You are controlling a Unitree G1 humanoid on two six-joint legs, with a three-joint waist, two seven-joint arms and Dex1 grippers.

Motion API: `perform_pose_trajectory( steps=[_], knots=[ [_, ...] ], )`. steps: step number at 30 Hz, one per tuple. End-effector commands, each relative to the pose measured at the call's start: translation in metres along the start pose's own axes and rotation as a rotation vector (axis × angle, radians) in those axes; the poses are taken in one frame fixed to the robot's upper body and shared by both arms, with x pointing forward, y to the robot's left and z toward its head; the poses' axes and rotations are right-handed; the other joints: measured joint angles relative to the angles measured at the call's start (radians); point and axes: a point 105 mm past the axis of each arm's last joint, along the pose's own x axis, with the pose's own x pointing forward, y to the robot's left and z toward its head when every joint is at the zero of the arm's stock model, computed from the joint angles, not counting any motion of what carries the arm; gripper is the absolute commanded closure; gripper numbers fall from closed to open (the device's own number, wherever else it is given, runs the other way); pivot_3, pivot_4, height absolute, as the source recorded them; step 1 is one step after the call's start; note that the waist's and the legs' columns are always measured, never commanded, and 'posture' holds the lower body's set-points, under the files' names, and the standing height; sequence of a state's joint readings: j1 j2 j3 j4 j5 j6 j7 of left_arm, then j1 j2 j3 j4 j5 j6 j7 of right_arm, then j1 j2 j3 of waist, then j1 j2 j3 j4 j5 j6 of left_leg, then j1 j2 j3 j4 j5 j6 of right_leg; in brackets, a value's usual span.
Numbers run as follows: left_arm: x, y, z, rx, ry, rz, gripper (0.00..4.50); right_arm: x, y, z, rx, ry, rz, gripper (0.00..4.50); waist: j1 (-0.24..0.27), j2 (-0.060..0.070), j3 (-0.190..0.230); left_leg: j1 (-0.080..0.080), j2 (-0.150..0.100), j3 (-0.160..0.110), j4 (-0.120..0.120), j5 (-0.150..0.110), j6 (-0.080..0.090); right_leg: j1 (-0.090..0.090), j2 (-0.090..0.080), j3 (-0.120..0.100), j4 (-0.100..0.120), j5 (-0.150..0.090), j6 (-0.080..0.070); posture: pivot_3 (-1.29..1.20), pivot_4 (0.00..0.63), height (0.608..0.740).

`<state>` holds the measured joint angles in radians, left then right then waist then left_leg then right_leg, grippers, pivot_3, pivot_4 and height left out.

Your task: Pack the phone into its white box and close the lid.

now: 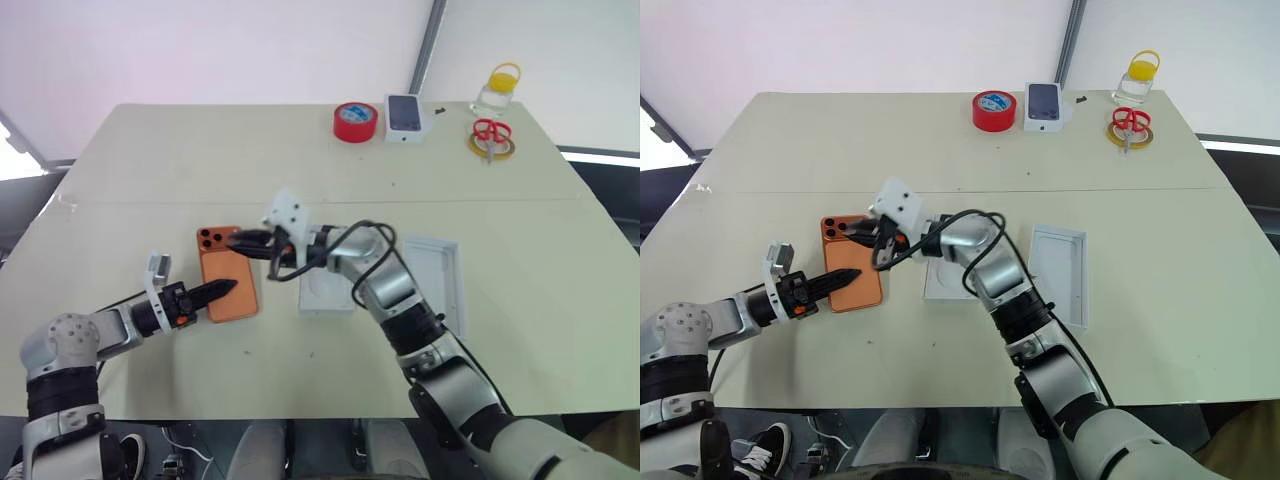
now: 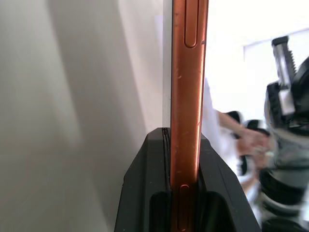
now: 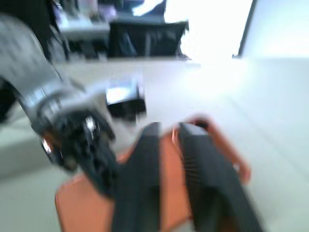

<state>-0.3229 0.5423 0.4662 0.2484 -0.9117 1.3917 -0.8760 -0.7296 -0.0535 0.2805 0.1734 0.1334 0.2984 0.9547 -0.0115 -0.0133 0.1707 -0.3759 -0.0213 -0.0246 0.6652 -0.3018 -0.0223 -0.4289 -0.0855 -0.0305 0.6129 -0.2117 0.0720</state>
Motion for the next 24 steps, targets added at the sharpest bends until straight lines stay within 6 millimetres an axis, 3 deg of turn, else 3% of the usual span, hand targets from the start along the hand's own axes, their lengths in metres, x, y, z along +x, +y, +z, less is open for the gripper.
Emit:
perform_pose_trajectory(
  steps=[1, 5, 10, 16, 24],
  knots=[
    [-0.005, -0.03, 0.019, -0.013, -0.062, -0.147, 4.5, -0.03, 0.007, -0.004, -0.06, 0.037, 0.045, 2.8, -0.001, -0.001, 0.0, 0.0, -0.001, 0.0, 0.0, 0.0, 0.001, 0.0, 0.0, 0.0, 0.0, 0.0, 0.0, 0.0, 0.15, 0.739],
    [-0.001, -0.035, 0.016, -0.008, -0.058, -0.162, 4.5, -0.068, 0.029, -0.021, -0.14, 0.129, 0.138, 2.8, -0.004, -0.001, 0.001, -0.001, -0.002, 0.001, 0.0, -0.001, 0.003, 0.0, -0.001, 0.0, -0.002, -0.001, 0.001, 0.0, 0.15, 0.739],
    [0.006, -0.031, 0.019, 0.007, -0.082, -0.141, 4.5, -0.093, 0.041, -0.039, -0.189, 0.198, 0.145, 2.8, -0.009, -0.004, 0.003, 0.0, 0.001, 0.002, -0.001, -0.001, 0.002, -0.001, 0.003, 0.0, -0.001, -0.001, 0.002, 0.0, 0.15, 0.739],
    [0.011, -0.033, 0.024, 0.012, -0.082, -0.133, 4.5, -0.101, 0.037, -0.067, -0.252, 0.297, 0.095, 2.8, -0.003, -0.007, 0.005, 0.001, 0.001, 0.001, 0.0, 0.001, 0.0, 0.001, 0.004, -0.001, -0.001, -0.001, 0.002, 0.0, 0.15, 0.739],
    [0.013, -0.028, 0.023, 0.017, -0.077, -0.11, 4.5, -0.099, 0.037, -0.077, -0.27, 0.309, 0.076, 2.8, -0.002, -0.008, 0.006, 0.0, 0.001, 0.001, 0.0, 0.002, -0.001, 0.001, 0.004, 0.0, -0.001, -0.001, 0.001, 0.0, 0.15, 0.739]
  ],
)
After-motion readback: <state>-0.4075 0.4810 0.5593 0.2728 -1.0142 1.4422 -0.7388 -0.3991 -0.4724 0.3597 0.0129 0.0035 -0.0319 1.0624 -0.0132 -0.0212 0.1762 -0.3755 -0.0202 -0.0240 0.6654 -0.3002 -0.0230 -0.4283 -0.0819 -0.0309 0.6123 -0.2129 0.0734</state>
